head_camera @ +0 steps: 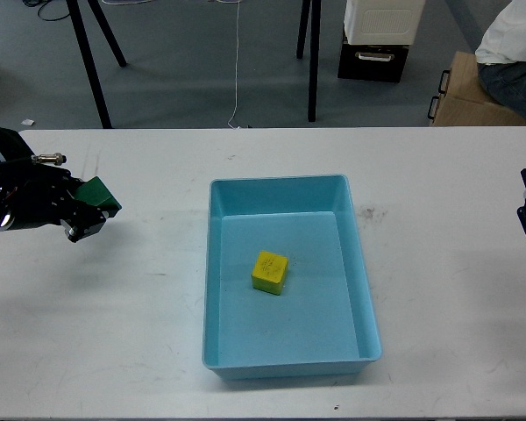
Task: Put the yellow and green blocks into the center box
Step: 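Carry the green cube with the left gripper onto the yellow cube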
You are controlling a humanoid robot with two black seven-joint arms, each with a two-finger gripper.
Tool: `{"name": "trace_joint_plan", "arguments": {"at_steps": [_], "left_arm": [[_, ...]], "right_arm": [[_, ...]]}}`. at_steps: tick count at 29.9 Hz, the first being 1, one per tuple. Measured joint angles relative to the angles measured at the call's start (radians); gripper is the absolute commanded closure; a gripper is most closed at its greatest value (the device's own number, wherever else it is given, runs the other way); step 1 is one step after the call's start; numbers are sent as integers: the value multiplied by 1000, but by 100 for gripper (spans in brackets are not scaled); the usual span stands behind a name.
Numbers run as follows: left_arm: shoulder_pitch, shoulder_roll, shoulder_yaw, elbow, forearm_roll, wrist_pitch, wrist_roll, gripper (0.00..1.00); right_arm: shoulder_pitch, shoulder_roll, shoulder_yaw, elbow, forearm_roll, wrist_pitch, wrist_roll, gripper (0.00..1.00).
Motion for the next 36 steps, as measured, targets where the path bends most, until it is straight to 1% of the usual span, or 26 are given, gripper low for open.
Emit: {"name": "trace_joint_plan", "arguments": {"at_steps": [3, 5, 8, 11, 13, 16, 20, 27, 30, 36], "left_arm": [[-62, 13, 1, -92, -11, -10, 0, 90], [-102, 11, 1, -147, -12, -42, 0, 89], [-171, -8, 1, -208, -13, -146, 0, 88], [-239, -93, 3, -237, -11, -255, 0, 88], [-277, -154, 5, -242, -8, -282, 0, 87], [-317, -229, 8, -244, -5, -292, 0, 86], [-330, -344, 27, -243, 13, -293, 0, 86], [-330, -469, 149, -225, 55, -293, 0, 85], [-321, -521, 174, -188, 55, -293, 0, 83], [-290, -595, 233, -74, 55, -293, 0, 79]], "right_arm": [[-31, 0, 12, -6, 0, 0, 1, 1], [-53, 0, 17, -7, -1, 0, 2, 1], [-90, 0, 19, -10, -1, 0, 7, 1], [-122, 0, 21, -25, -2, -6, 12, 1], [-136, 0, 22, -38, -2, -14, 14, 1], [-147, 0, 22, -59, -2, -20, 16, 1], [-150, 0, 22, -71, -2, -34, 16, 1], [-151, 1, 23, -75, -2, -46, 15, 1], [-152, 1, 16, -79, -2, -46, 15, 1], [-152, 2, 12, -85, -2, -46, 15, 1]]}}
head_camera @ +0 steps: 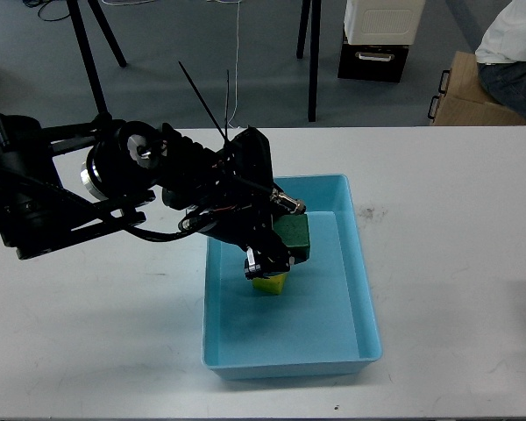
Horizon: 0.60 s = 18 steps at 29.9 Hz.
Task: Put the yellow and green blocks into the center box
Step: 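Carry the green cube with the left gripper onto the yellow cube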
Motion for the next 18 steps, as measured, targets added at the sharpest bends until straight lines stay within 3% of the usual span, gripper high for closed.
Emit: {"name": "trace_joint_plan", "arguments": {"at_steps": [10, 18], "left_arm": [[26, -33, 23, 100, 0, 0, 0, 53], [45, -31, 19, 115, 0, 0, 0, 21]], "right_arm": [[0, 0, 6, 0, 0, 0, 0, 1], [6, 0, 0, 0, 0, 0, 0, 1]]}}
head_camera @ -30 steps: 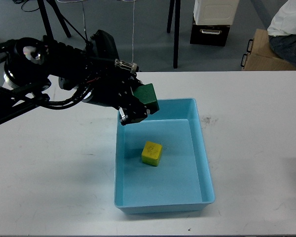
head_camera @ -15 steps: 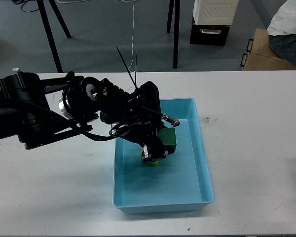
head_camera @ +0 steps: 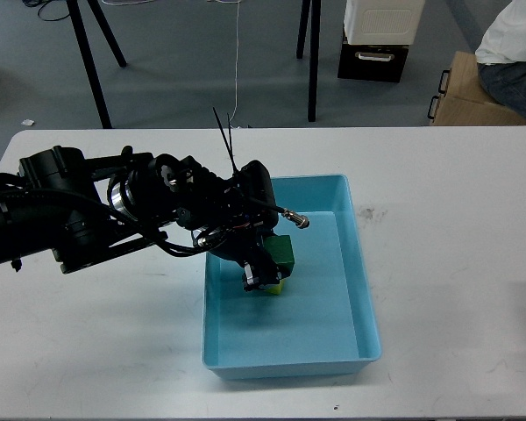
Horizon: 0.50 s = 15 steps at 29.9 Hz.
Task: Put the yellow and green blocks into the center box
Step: 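Carry the green cube with the left gripper onto the yellow cube, then open the left gripper and lift it off the green cube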
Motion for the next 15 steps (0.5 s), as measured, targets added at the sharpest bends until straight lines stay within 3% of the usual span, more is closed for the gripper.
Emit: {"name": "trace_joint_plan", "arguments": {"at_steps": [2, 7, 15], "left_arm": [[1, 2, -5, 0, 0, 0, 0, 11], [2, 5, -16, -1, 0, 0, 0, 2], [-8, 55, -97, -53, -109, 0, 0, 0]], "right_arm": [[0, 0, -2, 0, 0, 0, 0, 1], [2, 0, -2, 1, 1, 0, 0, 1], [7, -2, -11, 3, -1, 6, 0, 1]]}}
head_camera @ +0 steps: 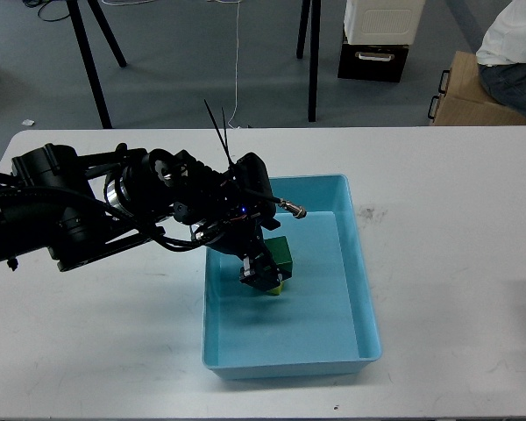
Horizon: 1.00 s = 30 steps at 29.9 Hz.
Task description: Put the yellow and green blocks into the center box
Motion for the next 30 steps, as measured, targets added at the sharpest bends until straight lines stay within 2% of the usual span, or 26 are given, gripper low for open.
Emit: {"name": "trace_joint_plan", "arguments": {"at_steps": [7, 11, 17, 20, 24, 30], "left_arm": [[6, 78, -83, -89, -249, 0, 0, 0], [40, 87, -218, -82, -466, 0, 0, 0], [311, 81, -552, -84, -731, 6, 0, 1], [448, 62, -649, -85, -820, 110, 0, 0], [574, 55, -699, -90, -1037, 222, 0, 0], [725, 64, -793, -102, -1474, 284, 24, 0]], "right_arm": [[46, 2, -7, 6, 0, 4, 25, 1], [103, 3, -8, 9, 2, 8, 50, 1], [195, 46, -9, 5, 44, 13, 45, 1], [232, 62, -9, 3, 162, 54, 34, 1], [278, 66, -9, -13, 401, 153, 29, 1], [326, 95, -12, -62, 754, 251, 22, 1]]}}
